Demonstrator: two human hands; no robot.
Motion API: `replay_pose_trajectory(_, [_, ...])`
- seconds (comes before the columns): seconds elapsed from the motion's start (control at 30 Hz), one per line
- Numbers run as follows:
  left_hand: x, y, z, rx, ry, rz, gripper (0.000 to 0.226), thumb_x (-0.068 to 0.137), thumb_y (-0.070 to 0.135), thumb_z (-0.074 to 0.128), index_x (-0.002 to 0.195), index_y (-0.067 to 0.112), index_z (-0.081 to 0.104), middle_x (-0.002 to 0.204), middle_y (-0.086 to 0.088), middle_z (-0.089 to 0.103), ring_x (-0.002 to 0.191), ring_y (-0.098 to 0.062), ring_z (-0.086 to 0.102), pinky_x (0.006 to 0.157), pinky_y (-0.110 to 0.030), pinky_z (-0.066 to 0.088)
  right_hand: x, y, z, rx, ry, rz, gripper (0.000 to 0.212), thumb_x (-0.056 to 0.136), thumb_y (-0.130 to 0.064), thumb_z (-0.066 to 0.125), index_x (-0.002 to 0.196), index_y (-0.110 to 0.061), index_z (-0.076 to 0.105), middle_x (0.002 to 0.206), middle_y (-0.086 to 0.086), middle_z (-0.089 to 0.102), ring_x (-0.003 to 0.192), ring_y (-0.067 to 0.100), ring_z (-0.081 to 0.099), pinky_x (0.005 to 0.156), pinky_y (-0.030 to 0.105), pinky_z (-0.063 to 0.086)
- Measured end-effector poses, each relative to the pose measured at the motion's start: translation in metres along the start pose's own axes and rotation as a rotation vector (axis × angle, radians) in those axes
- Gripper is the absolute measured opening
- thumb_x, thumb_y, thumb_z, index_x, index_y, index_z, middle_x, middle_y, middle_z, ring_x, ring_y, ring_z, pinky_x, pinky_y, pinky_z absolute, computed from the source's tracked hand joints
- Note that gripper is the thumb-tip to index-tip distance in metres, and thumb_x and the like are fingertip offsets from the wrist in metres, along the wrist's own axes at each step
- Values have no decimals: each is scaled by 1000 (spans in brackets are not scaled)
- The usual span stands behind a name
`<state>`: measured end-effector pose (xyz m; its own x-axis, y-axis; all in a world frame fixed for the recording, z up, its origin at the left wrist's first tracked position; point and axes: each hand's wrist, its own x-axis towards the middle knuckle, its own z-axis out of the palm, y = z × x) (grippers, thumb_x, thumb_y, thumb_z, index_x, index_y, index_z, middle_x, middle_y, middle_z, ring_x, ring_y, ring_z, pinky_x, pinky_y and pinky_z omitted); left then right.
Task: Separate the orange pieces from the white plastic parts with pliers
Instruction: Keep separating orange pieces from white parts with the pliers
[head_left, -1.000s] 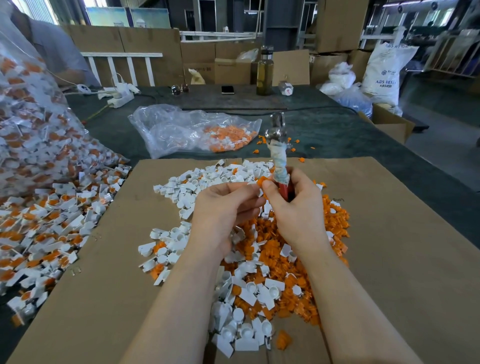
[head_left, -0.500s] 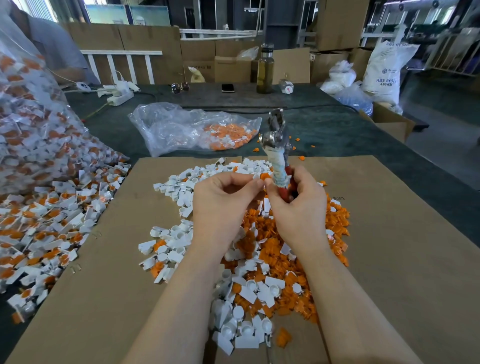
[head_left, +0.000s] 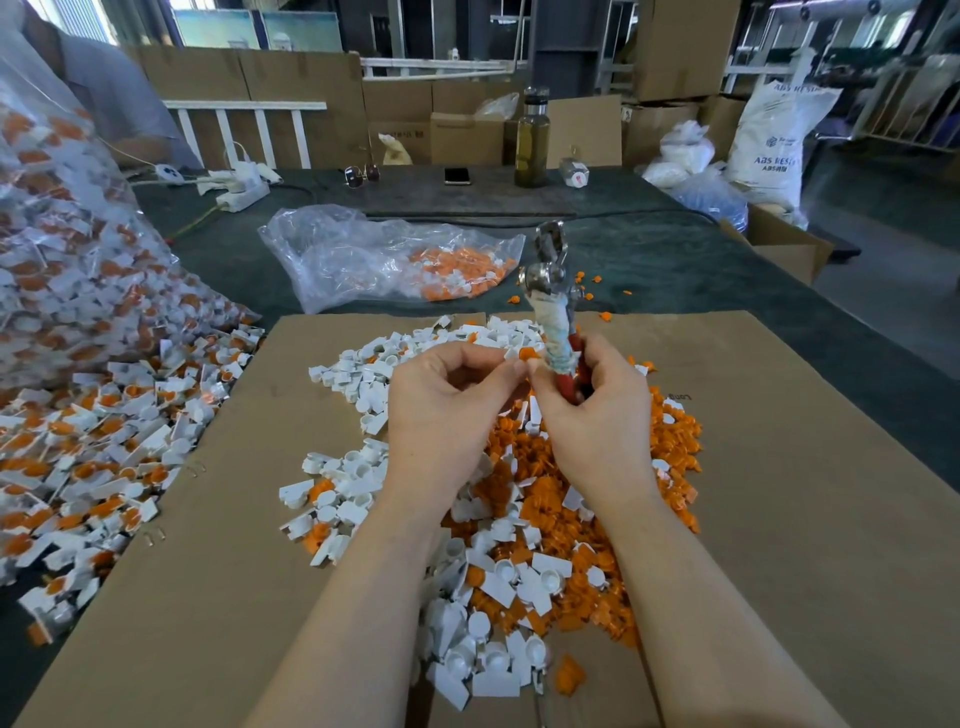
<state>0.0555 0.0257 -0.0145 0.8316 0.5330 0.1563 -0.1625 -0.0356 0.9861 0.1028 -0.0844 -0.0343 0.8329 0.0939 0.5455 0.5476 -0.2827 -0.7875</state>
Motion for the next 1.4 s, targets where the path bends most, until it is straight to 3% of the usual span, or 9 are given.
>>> replay_pose_trajectory(0.13, [1, -2, 1, 25, 47, 16, 10, 80, 12, 81, 77, 18, 73, 75, -4, 75, 77, -25, 74, 77, -37, 62, 0, -1, 0, 7, -46, 28, 12, 90, -24, 67, 97, -29, 58, 76, -10, 62, 66, 13, 58, 57, 32, 51])
replay_pose_trajectory(0.23, [3, -4, 1, 38, 74, 16, 10, 78, 16, 83, 78, 17, 73, 73, -1, 74, 71, -16, 72, 69, -26, 59, 1, -2, 0, 28, -96, 46, 9, 90, -22, 65, 96, -26, 60, 70, -12, 59, 61, 5, 54, 51, 19, 44])
replay_pose_trajectory(0.3, [4, -5, -1, 55, 91, 30, 11, 79, 16, 82, 77, 19, 72, 69, 3, 73, 65, -9, 70, 63, -18, 55, 2, -3, -1, 50, -139, 78, 10, 90, -19, 65, 100, -23, 63, 74, -12, 61, 66, 5, 57, 57, 19, 47])
replay_pose_trajectory(0.47, [7, -3, -4, 13, 82, 49, 10, 83, 10, 78, 80, 15, 70, 68, 5, 73, 65, -7, 71, 62, -15, 55, 3, -7, -8, 149, -292, 146, 14, 89, -12, 65, 102, -18, 67, 83, 8, 66, 75, 22, 60, 65, 29, 49])
replay_pose_trajectory(0.63, [9, -1, -11, -64, 96, 59, 7, 86, 6, 74, 84, 11, 70, 67, 5, 71, 64, -6, 71, 62, -14, 54, 6, -7, -21, 147, -460, 195, 15, 86, -15, 66, 101, -18, 66, 92, 12, 65, 87, 26, 61, 82, 42, 51])
replay_pose_trajectory(0.83, [13, 0, -23, -149, 101, 83, 3, 89, 1, 69, 88, 4, 68, 67, 5, 68, 61, -4, 67, 66, -16, 55, 7, -6, -27, 72, -639, 249, 46, 71, -34, 62, 109, -10, 61, 107, 21, 62, 98, 36, 59, 92, 55, 45])
replay_pose_trajectory(0.93, [16, -1, -28, -152, 103, 105, 2, 91, 3, 67, 90, 4, 68, 68, 5, 67, 63, -4, 65, 69, -17, 55, 8, -7, -29, 48, -722, 267, 44, 72, -32, 63, 114, -18, 60, 106, 7, 64, 98, 25, 62, 94, 50, 47])
replay_pose_trajectory(1.13, [19, -2, -33, -156, 79, 83, 2, 92, 5, 66, 91, 7, 67, 70, 6, 67, 66, -7, 64, 72, -20, 56, 7, -6, -28, 23, -755, 265, 32, 86, -17, 67, 116, -21, 57, 109, 3, 65, 96, 15, 62, 89, 36, 49])
replay_pose_trajectory(1.4, [17, -2, -32, -159, 42, 84, 5, 92, 0, 63, 91, 4, 66, 74, -1, 65, 65, -7, 63, 74, -23, 56, 7, -4, -25, -42, -779, 238, 40, 88, -15, 65, 125, -20, 51, 122, 4, 60, 108, 21, 59, 90, 35, 49])
